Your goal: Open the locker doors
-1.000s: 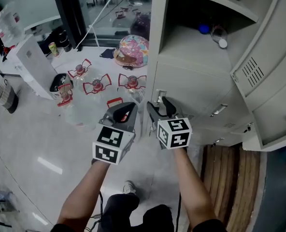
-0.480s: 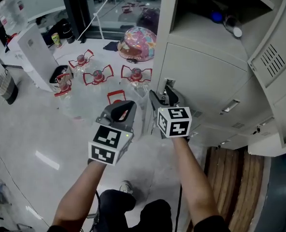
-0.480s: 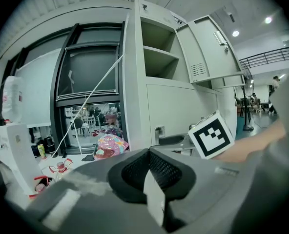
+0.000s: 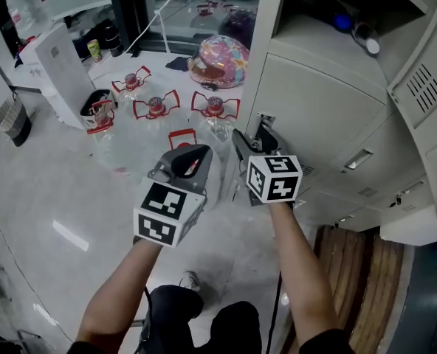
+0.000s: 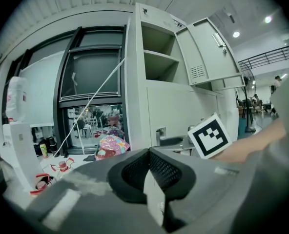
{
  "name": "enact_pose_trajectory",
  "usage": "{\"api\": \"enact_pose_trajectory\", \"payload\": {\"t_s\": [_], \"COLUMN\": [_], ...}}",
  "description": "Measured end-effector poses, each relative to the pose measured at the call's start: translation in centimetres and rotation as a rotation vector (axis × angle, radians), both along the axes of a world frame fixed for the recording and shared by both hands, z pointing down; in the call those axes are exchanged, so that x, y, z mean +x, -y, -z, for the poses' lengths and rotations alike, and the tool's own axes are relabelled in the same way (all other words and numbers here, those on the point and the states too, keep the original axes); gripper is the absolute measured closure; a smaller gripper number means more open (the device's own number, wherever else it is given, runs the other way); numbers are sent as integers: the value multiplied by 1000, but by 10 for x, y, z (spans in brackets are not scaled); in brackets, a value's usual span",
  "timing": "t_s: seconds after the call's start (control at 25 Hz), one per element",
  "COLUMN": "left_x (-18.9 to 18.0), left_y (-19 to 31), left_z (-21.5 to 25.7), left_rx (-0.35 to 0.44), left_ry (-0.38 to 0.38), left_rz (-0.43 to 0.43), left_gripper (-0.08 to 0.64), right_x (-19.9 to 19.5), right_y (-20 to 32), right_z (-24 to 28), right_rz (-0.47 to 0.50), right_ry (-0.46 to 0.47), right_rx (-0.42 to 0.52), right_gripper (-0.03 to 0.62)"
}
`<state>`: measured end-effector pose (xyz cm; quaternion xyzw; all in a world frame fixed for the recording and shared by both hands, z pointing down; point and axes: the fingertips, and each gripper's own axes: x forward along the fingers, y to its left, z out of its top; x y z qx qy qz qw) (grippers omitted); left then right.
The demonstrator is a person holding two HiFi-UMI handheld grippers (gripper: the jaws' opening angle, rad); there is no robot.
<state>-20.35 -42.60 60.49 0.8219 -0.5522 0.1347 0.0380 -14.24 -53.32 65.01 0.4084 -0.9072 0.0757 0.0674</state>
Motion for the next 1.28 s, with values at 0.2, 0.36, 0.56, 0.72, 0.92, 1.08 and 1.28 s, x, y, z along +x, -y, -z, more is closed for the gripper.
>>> {"api": "enact_pose_trajectory", "payload": {"t_s": [0.2, 0.36, 0.56, 0.72, 0.92, 1.08, 1.28], "left_x": [10, 19, 32, 44, 64, 84, 118], "left_y": [-16, -37, -65, -89, -118, -135, -143], "left_z": [5, 6, 6, 5, 8, 11, 19], "left_rx": [-19, -52, -65, -85, -96, -109, -117], "left_ry": [-16, -32, -61, -60, -52, -43, -47], "left_rz": [12, 30, 58, 85, 107, 108, 67], "left_gripper": [555, 557, 556, 557, 555, 556, 557], "right_x": [4, 9, 22, 34, 55, 72, 100], "right_y": [-25, -49, -81, -106, -134, -153, -174], "right_z": [1, 2, 0, 0, 0, 0, 1], "right_rz": [29, 45, 80, 98, 113, 131, 128], "right_ry": [11, 12, -12, -16, -19, -6, 10], "right_rx": [-24, -41, -56, -65, -78, -97, -95], "right_gripper": [374, 379, 385, 385, 385, 385, 394]}}
